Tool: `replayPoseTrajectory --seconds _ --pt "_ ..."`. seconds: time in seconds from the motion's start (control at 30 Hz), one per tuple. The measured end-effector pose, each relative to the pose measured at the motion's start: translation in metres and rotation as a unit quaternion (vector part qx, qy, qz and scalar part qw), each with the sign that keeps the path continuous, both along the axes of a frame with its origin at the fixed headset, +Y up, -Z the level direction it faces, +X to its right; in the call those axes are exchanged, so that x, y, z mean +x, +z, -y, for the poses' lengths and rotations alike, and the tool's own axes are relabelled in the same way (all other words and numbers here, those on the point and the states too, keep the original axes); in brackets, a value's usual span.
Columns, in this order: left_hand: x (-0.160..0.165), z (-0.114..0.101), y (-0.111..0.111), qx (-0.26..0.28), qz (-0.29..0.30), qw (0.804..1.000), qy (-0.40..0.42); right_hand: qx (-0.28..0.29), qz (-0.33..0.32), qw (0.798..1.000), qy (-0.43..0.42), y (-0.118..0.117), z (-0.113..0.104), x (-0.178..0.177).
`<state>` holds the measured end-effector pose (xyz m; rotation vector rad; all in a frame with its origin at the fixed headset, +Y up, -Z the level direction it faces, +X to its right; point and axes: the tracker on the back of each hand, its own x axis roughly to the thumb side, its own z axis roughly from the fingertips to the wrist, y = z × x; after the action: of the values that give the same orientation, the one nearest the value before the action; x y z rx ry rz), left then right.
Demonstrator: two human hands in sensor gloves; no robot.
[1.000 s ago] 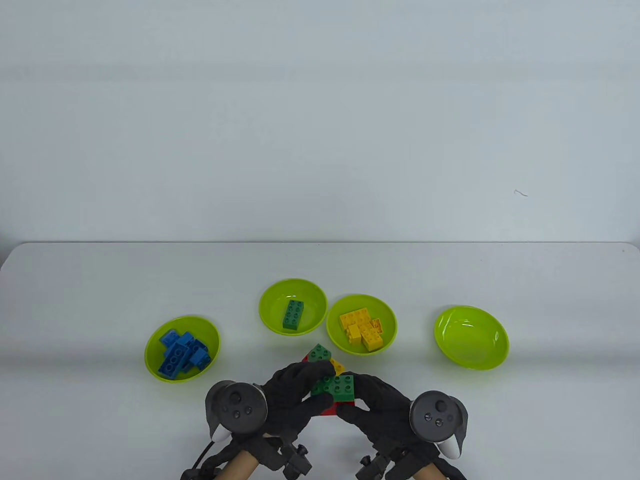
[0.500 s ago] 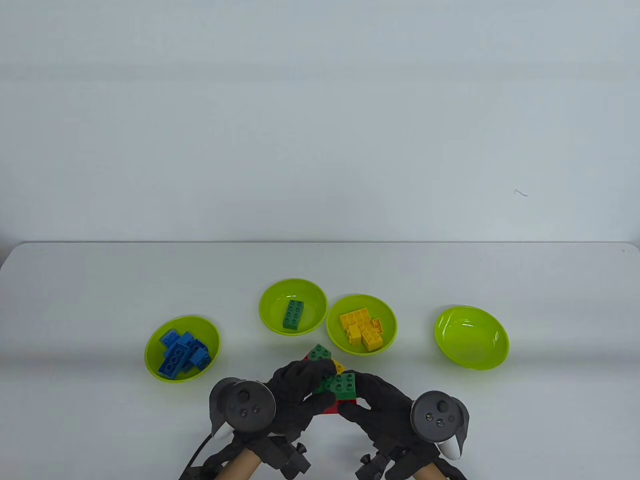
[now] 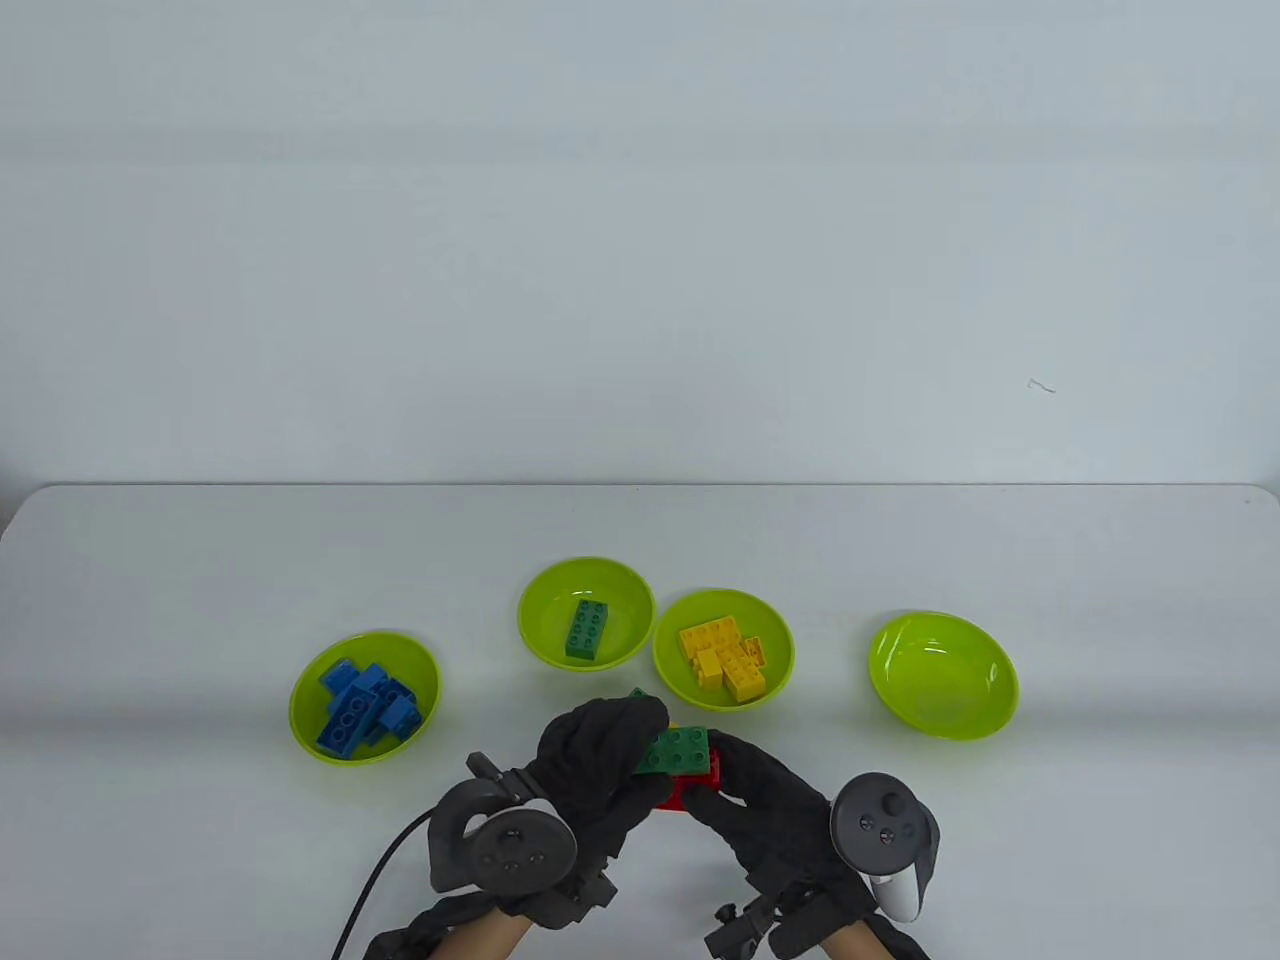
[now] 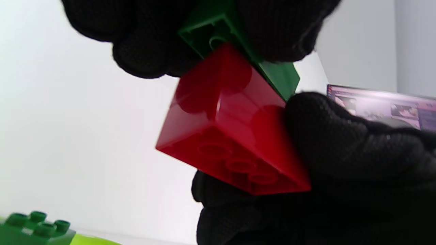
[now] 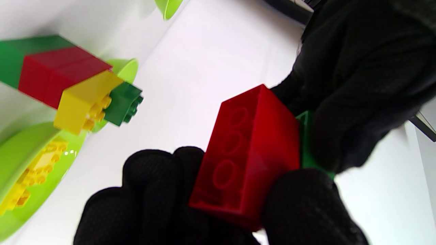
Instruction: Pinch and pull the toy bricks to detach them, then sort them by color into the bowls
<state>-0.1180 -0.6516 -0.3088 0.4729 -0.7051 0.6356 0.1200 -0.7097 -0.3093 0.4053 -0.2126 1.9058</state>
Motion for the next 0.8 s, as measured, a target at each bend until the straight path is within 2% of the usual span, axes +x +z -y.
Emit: replayPoseTrajectory --seconds 0.1,0.2,0.3,0.43,0.67,0.8 --pt "-0.008 0.002 -0.015 -0.025 -0.024 0.999 0.004 0.011 0.015 1.000 0.002 0.000 -0.003 0.007" --pt "-0.017 0.008 -0.042 -0.052 -0.064 0.997 -0.005 0.023 0.036 0.999 0.014 -0.001 -0.006 0.015" --pt "-0.024 0.017 -0.073 -0.106 -0.106 0.989 -0.017 0.034 0.051 0.997 0.038 -0.003 -0.006 0.023" --pt "-0.027 0.031 -0.107 -0.148 -0.159 0.974 -0.061 0.027 0.057 0.998 0.020 -0.004 -0.006 0.030" --pt "-0.020 0.053 -0.151 -0.189 -0.203 0.951 -0.136 0.021 0.057 0.998 0.016 -0.006 -0.009 0.035" --pt "-0.009 0.065 -0.166 -0.204 -0.220 0.941 -0.156 0.020 0.057 0.998 0.019 -0.007 -0.009 0.036"
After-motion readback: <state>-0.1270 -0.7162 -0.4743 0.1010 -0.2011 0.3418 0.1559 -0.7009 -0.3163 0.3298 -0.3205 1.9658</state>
